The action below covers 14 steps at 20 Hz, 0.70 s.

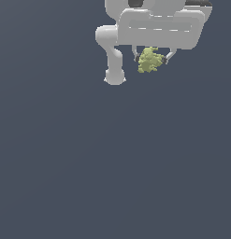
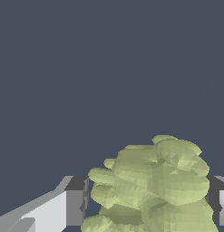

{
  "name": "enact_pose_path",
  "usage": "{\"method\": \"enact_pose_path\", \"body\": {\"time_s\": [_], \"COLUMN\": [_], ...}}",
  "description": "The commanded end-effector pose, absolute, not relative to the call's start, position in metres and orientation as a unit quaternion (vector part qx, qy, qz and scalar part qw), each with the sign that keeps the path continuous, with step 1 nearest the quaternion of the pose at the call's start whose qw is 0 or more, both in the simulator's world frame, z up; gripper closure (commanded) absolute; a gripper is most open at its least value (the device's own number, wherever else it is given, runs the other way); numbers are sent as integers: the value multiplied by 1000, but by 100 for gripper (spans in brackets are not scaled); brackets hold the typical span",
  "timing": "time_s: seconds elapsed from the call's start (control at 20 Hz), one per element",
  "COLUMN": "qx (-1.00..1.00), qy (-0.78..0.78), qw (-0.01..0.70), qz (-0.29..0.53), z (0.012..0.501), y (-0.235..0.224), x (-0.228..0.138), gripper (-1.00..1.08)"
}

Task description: Pick up the object and move it to a goal position.

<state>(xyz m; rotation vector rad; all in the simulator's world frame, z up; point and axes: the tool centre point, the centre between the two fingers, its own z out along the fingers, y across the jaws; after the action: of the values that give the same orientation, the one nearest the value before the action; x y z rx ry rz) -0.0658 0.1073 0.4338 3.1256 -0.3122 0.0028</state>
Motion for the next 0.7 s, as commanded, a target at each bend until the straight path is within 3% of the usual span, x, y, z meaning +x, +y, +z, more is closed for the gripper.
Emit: {"method": "enact_pose_path", "body": {"time_s": [0.0, 0.65], "qx": [995, 995], "qy": [-100, -100], "qw": [0, 0], "qz": [0, 0], "z": [452, 490], "y": [109, 113], "x": [-73, -83], "gripper": [108, 108]}}
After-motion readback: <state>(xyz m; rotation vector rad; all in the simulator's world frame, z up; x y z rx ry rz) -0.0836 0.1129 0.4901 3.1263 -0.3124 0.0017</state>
